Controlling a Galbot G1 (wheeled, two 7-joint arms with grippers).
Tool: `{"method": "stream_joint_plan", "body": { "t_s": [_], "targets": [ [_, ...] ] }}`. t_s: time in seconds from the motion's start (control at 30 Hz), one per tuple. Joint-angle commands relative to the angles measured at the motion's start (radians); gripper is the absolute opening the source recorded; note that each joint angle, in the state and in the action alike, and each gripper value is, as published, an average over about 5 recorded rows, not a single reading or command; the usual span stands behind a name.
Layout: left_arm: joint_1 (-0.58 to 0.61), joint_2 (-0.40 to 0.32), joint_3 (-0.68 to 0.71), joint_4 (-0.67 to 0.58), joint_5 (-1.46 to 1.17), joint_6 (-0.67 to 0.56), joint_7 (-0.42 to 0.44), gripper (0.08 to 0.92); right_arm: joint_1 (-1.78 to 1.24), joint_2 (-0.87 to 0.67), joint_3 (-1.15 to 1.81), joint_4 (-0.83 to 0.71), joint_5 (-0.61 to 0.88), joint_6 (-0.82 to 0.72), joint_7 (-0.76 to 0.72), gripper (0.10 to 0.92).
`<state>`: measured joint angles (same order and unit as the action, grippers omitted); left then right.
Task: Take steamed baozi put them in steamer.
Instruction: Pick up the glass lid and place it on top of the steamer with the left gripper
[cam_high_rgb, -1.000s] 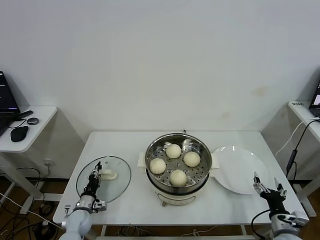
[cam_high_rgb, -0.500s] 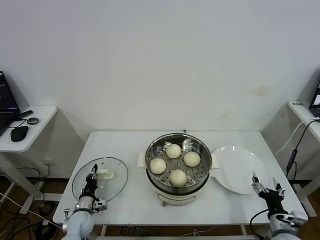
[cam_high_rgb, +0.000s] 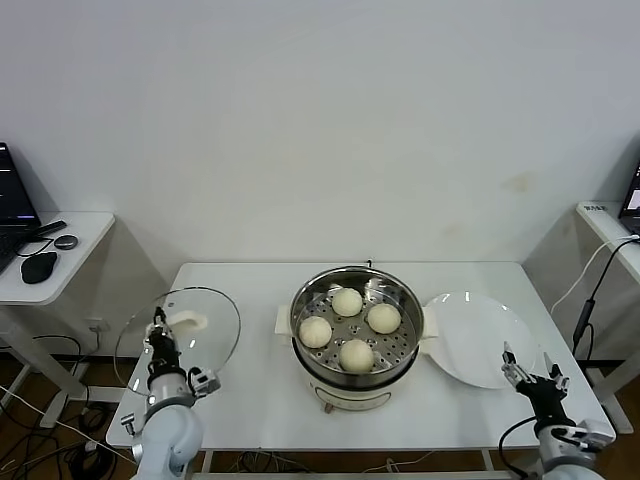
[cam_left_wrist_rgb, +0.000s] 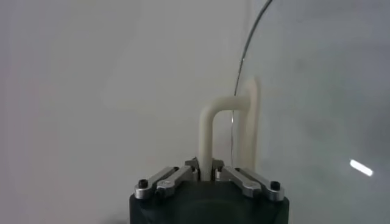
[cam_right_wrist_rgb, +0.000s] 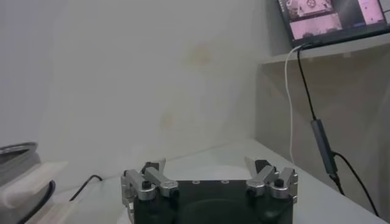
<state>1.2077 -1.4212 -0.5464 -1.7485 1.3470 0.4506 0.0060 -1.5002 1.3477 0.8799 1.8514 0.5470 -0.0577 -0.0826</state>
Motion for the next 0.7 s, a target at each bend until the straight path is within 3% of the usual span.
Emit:
{"method": "stream_joint_plan", "body": {
  "t_s": [0.03,0.3,0.47,0.7],
  "targets": [
    [-0.011,-0.052,0.024,-0.238,0.129,0.24,0.234,0.17,-0.001,-0.024,-0.001,0.011,-0.002,-0.022,0.002,0.823],
    [-0.013,-0.076,0.187,-0.346,0.176,0.24,0.35,0.17,-0.006,-0.025,0.009,-0.002,-0.005,-0.024,0.001,0.823],
    [-0.063,-0.065,0.321,-0.309,0.177,0.24,0.375,0.17,-0.012,0.001,0.026,-0.011,-0.023,-0.013,0.0,0.823],
    [-0.149,-0.114,0.484,-0.258,0.182,0.239,0.387,0.17,-0.019,0.03,0.026,-0.013,-0.049,-0.006,0.0,0.823]
  ]
}}
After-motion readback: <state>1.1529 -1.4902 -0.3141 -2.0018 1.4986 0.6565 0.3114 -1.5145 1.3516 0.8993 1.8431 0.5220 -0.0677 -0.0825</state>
